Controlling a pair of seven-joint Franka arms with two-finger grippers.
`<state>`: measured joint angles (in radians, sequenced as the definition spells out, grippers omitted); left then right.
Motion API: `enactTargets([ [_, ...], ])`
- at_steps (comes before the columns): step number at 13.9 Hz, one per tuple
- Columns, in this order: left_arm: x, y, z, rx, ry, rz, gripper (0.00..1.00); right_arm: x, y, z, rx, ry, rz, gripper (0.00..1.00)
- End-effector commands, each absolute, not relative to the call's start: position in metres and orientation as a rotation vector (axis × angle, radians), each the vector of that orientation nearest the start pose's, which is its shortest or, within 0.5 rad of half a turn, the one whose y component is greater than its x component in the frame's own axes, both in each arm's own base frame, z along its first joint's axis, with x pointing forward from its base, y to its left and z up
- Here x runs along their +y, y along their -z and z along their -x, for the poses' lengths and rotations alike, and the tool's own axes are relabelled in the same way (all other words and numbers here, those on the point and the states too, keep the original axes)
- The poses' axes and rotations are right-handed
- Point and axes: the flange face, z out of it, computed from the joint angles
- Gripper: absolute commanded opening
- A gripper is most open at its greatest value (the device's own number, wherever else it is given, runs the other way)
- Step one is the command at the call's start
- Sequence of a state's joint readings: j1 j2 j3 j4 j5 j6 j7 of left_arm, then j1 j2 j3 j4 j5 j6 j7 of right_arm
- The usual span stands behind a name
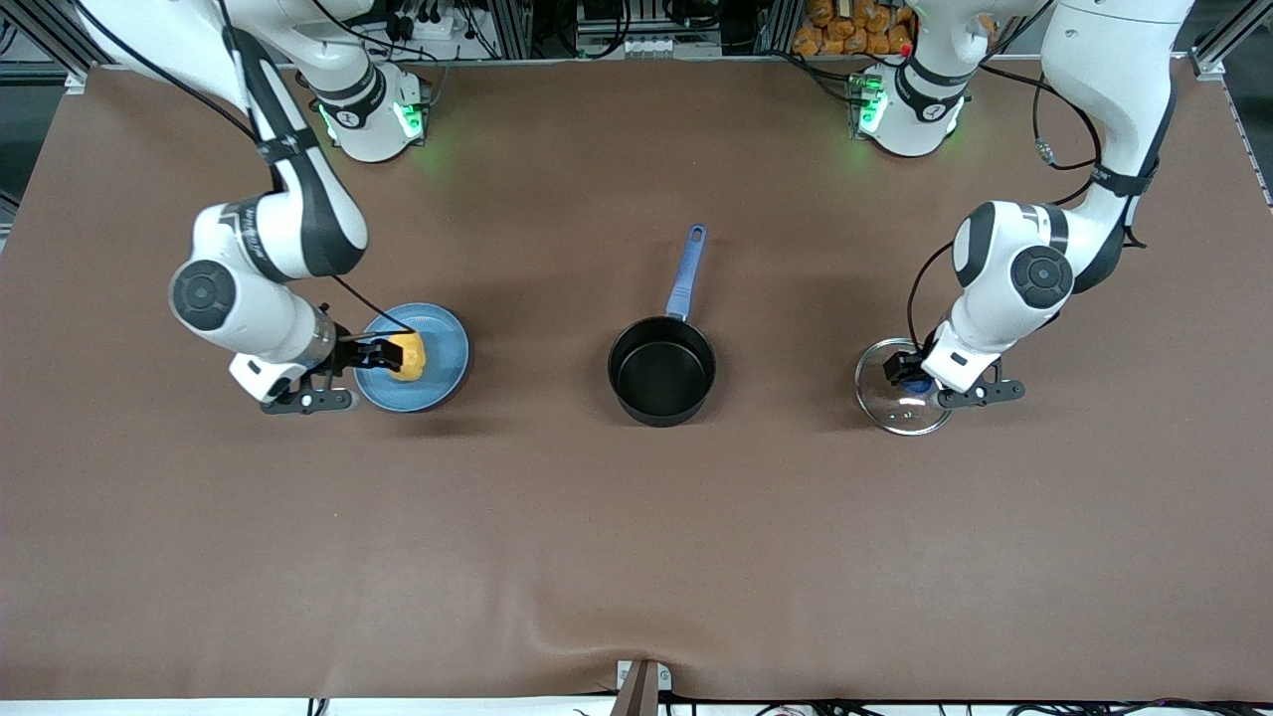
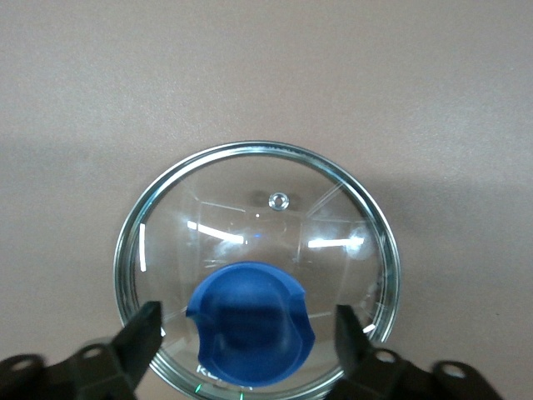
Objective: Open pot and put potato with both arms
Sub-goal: 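Set the lid on the table while the right gripper grasps the potato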
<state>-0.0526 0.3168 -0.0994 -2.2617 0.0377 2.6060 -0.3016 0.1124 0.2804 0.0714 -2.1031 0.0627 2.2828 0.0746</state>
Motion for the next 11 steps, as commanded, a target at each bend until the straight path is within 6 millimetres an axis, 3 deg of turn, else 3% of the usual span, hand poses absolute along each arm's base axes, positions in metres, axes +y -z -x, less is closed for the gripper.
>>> enactTargets([
  [1,-0.082,-0.232,-0.535,-0.157,0.072,3.146,1.0,0.107,-0.259,-0.555,-0.079,-0.16,3.076,1.0],
  [3,-0.082,-0.244,-0.537,-0.159,0.096,3.146,1.0,0.107,-0.243,-0.547,-0.076,-0.132,3.078,1.0],
  [4,-0.083,-0.263,-0.538,-0.164,0.13,3.145,1.0,0.107,-0.232,-0.544,-0.076,-0.141,3.079,1.0],
  [6,-0.083,-0.31,-0.54,-0.173,0.185,3.136,1.0,0.108,-0.223,-0.543,-0.077,-0.16,3.079,1.0],
  [8,-0.06,-0.361,-0.538,-0.215,0.245,3.119,1.0,0.112,-0.215,-0.541,-0.066,-0.168,3.08,1.0],
  [11,-0.059,-0.433,-0.54,-0.243,0.264,3.113,1.0,0.123,-0.206,-0.534,-0.04,-0.197,3.086,1.0],
])
